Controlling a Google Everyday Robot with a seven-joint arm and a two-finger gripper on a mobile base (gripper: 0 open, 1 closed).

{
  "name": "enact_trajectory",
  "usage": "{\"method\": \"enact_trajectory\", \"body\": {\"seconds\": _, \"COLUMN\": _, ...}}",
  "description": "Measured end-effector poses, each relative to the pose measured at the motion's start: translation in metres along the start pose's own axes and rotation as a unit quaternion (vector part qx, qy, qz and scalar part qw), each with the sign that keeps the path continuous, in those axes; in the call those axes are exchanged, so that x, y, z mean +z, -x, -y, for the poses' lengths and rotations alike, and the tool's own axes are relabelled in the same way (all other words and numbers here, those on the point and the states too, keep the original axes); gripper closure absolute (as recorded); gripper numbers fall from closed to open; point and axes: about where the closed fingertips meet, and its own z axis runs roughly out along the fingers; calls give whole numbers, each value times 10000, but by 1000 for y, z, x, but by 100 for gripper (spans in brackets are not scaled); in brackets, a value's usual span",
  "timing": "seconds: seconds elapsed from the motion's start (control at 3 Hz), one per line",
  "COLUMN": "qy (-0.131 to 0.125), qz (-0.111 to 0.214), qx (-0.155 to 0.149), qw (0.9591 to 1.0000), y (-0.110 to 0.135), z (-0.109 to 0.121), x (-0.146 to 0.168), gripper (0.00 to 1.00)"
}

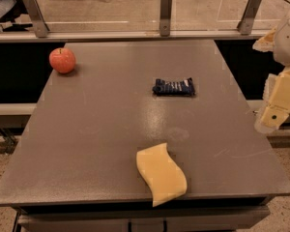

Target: Move rxbar blueberry near sponge

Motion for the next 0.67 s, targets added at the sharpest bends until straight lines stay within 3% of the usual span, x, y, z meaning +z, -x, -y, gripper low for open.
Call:
{"method": "enact_trajectory", "body": {"seconds": 0.33, "qy": -1, "qz": 1, "qx": -1, "qw": 10000, "y": 0, "z": 0, "x": 0, "gripper": 0}}
{"method": "enact_trajectory", "body": {"seconds": 0.67, "qy": 27, "qz": 114, "qx": -123, "qw": 9999, "y": 10, "z": 15, "x": 11, "gripper": 0}}
